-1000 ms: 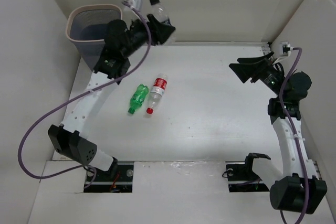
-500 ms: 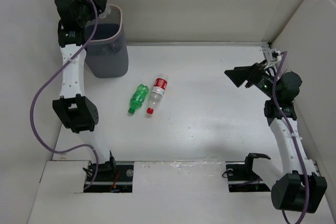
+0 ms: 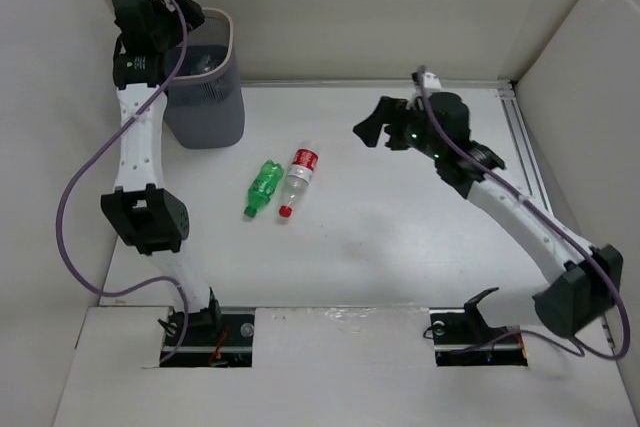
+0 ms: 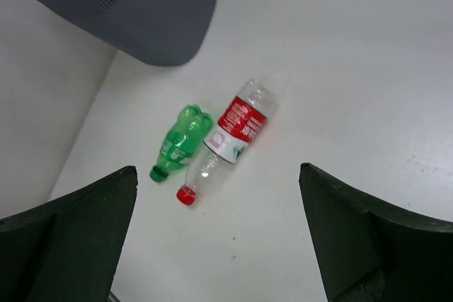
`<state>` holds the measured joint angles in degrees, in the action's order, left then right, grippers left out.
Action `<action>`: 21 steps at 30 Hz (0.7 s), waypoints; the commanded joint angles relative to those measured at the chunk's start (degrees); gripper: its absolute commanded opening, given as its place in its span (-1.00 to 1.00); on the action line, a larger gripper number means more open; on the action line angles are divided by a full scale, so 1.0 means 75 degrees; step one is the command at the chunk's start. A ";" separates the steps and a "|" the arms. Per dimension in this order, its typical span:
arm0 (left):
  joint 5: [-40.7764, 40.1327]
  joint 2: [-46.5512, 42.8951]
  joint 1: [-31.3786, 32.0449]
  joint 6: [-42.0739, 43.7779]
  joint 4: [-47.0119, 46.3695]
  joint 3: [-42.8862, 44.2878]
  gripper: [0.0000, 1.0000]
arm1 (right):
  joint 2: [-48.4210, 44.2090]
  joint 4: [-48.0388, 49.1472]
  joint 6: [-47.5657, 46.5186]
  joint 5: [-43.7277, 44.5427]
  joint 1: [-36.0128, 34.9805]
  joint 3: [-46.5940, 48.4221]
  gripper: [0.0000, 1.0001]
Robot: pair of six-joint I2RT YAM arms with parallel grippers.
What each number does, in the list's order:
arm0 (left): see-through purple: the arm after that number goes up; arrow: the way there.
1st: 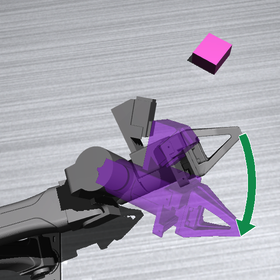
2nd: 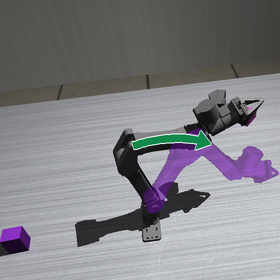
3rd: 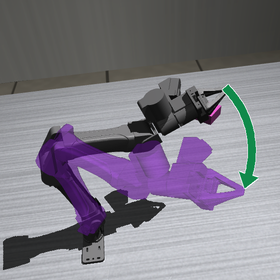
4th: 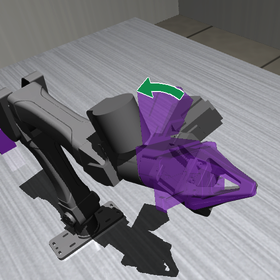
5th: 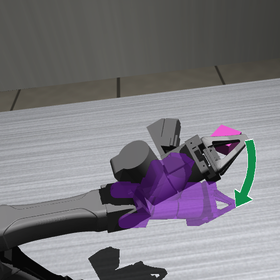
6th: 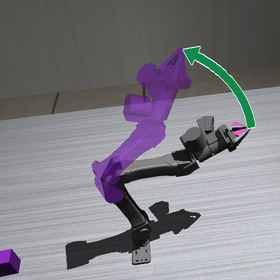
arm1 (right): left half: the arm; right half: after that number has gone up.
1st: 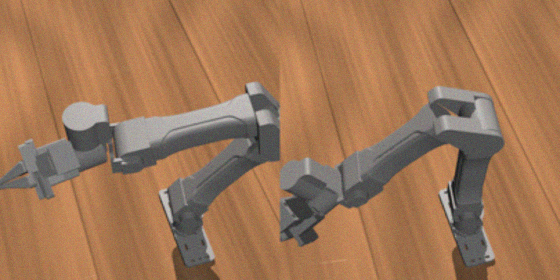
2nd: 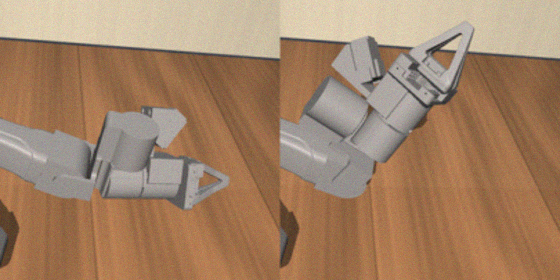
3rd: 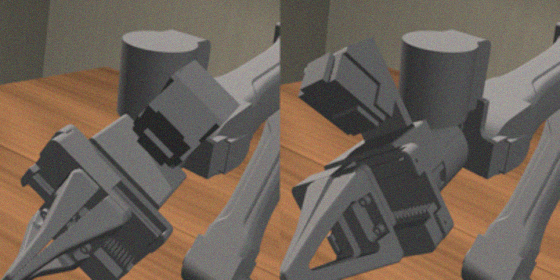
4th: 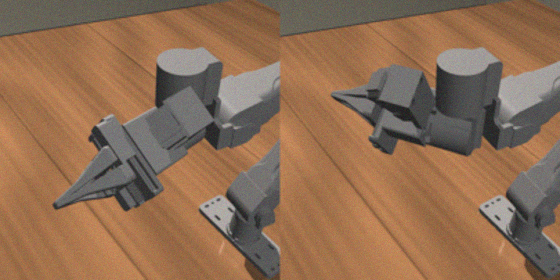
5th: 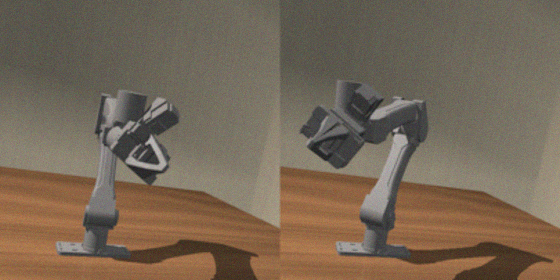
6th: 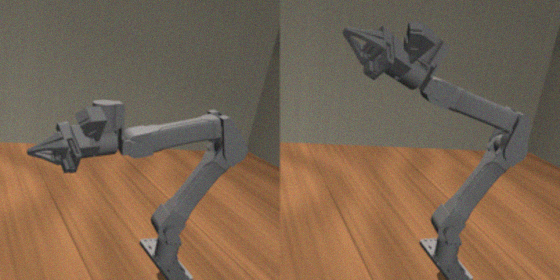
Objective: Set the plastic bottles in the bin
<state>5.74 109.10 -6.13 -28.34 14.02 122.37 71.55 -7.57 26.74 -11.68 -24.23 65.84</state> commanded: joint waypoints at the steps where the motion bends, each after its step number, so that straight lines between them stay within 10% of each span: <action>1: -0.0764 -0.1676 0.0149 0.0321 0.0132 -0.0083 1.00 | 0.1027 -0.1321 0.0335 0.2529 -0.1055 0.1352 1.00; 12: 0.0792 -0.6001 0.0149 0.0040 -0.0041 -0.5328 1.00 | 0.4907 -0.2412 0.2399 0.3655 -0.2090 0.4226 1.00; 21: 0.1965 -0.7550 0.0149 0.0286 0.0064 -0.7022 1.00 | 0.7357 -0.2493 0.2481 0.3082 -0.2090 0.5950 1.00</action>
<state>16.23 54.54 -4.95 -27.20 16.45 71.26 125.01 -25.43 44.40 12.03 -39.46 105.71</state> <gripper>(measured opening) 0.997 0.999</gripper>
